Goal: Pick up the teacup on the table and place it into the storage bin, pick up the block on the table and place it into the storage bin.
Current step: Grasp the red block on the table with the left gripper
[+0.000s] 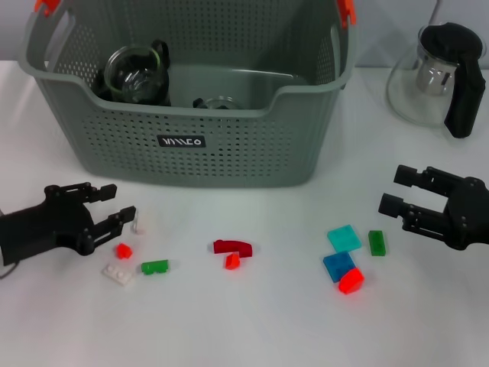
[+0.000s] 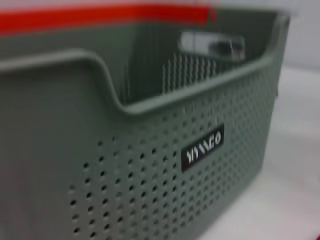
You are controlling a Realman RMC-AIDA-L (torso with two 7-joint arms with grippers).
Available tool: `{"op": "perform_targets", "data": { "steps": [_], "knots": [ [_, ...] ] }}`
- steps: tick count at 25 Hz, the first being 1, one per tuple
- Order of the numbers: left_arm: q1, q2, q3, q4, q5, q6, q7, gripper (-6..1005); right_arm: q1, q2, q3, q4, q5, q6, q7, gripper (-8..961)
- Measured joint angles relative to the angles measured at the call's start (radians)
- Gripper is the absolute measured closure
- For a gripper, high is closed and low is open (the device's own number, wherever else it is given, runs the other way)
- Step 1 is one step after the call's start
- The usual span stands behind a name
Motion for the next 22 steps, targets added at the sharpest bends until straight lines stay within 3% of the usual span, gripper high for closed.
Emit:
{"op": "perform_targets", "data": {
  "steps": [3,9,22],
  "knots": [
    [0.010,-0.001,-0.041,-0.056,-0.017,0.018,0.058,522,0.002,0.000,0.000,0.000,0.000,-0.003,0.000,193],
    [0.057,-0.005,-0.052,-0.063,-0.034,0.104,0.120,524,0.001,-0.001,0.000,0.000,0.000,-0.005,0.001,193],
    [0.064,-0.005,-0.053,-0.156,-0.021,-0.028,0.207,566,-0.005,-0.002,0.000,0.002,-0.001,0.000,0.001,193]
  ]
}}
